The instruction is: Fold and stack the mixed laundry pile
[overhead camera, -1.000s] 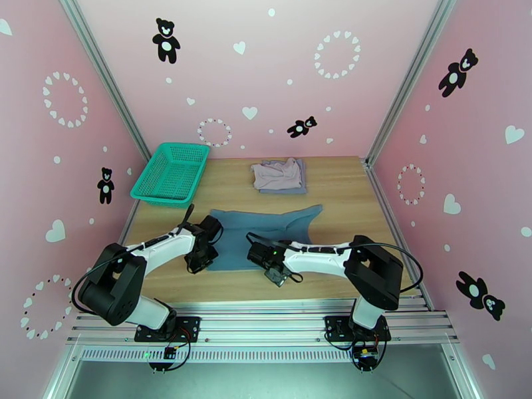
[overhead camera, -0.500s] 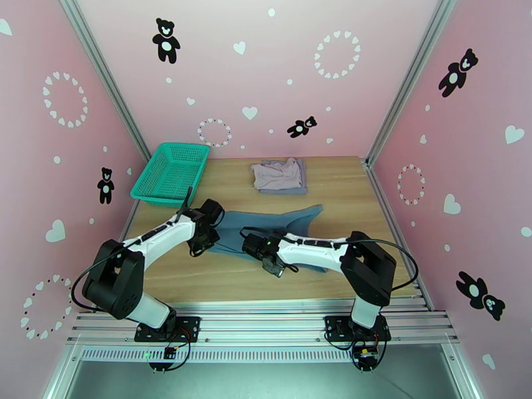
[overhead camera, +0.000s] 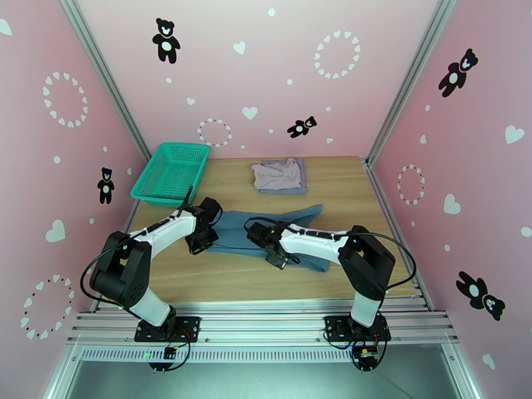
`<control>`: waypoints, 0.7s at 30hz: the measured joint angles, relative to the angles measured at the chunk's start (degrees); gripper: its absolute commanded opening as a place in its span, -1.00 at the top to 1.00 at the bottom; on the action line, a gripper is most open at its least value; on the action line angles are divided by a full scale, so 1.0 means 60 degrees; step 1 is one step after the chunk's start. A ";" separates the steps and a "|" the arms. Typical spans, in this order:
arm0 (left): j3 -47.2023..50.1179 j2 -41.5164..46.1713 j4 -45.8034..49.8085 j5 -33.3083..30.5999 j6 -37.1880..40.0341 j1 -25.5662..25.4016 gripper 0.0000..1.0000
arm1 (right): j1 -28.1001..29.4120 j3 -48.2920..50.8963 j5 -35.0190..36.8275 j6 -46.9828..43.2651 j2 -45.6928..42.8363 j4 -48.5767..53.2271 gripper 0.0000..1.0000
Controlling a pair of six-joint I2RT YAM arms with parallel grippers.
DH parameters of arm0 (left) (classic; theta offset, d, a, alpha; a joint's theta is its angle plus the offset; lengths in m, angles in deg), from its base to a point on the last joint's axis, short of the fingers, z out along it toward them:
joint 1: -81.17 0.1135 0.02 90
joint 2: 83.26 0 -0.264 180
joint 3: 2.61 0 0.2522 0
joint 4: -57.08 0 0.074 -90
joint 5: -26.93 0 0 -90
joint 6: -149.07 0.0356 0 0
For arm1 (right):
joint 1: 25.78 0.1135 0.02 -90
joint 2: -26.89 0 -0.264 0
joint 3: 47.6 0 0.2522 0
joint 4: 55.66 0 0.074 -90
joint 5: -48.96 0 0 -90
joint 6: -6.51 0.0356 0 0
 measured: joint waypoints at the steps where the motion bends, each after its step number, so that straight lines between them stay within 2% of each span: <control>1: -0.0036 -0.0025 -0.0004 0.0004 0.0018 0.0025 0.79 | -0.0062 -0.0011 -0.0073 -0.0047 0.0000 -0.0007 1.00; 16: -0.0772 -0.0688 0.0033 0.0237 0.0229 0.0277 0.78 | -0.0882 -0.0820 -0.1406 -0.0918 0.0036 0.0328 1.00; 21: -0.0947 -0.0969 0.0131 0.0251 0.0328 0.0324 0.61 | -0.1304 -0.1107 -0.1723 -0.1155 0.0306 0.0481 1.00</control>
